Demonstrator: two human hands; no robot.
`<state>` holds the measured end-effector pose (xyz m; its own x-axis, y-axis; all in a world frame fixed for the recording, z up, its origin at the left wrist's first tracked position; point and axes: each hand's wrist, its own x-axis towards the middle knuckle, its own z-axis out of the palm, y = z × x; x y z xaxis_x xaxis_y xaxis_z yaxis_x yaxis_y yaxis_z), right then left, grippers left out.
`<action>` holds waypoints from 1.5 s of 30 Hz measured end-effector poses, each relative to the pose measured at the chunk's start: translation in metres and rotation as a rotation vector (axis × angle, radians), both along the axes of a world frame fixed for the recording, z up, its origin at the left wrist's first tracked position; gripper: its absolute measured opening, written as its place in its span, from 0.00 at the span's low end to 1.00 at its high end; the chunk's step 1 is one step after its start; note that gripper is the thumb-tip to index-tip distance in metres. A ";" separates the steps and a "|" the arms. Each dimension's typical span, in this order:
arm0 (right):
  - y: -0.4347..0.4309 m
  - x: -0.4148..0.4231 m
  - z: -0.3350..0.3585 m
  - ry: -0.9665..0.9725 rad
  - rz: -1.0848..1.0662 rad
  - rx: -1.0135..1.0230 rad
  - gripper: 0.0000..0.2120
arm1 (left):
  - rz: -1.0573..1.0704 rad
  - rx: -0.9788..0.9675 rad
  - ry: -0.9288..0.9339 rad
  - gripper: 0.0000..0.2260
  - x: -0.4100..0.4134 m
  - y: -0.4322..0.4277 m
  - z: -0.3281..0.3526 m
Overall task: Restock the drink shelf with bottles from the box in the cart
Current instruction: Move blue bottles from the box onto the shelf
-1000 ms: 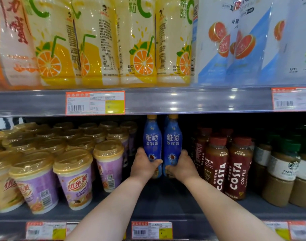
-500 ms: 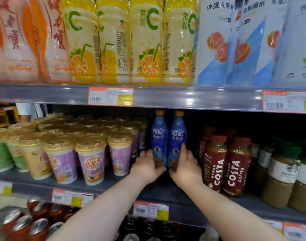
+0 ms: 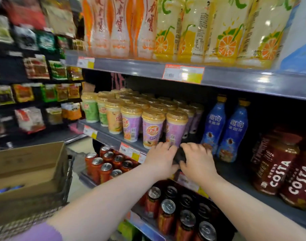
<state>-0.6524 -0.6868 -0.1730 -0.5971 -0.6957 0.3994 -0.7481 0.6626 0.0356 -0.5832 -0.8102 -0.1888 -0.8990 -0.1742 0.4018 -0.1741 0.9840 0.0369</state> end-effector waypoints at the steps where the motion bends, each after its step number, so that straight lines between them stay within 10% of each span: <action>1: -0.010 0.008 -0.001 0.004 0.029 0.003 0.25 | 0.026 0.004 0.007 0.25 0.011 -0.009 -0.003; 25: -0.332 0.374 -0.093 -0.157 0.542 0.287 0.24 | 0.811 0.198 -0.313 0.31 0.484 -0.287 -0.096; 45: -0.558 0.389 -0.147 -0.249 0.699 0.488 0.23 | 1.011 0.348 -0.381 0.28 0.520 -0.464 -0.137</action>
<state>-0.2629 -1.2449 -0.3202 -0.0019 -0.9926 -0.1217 -0.9997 0.0048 -0.0236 -0.0632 -1.2742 -0.3259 -0.3366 -0.9382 -0.0802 -0.9413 0.3329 0.0556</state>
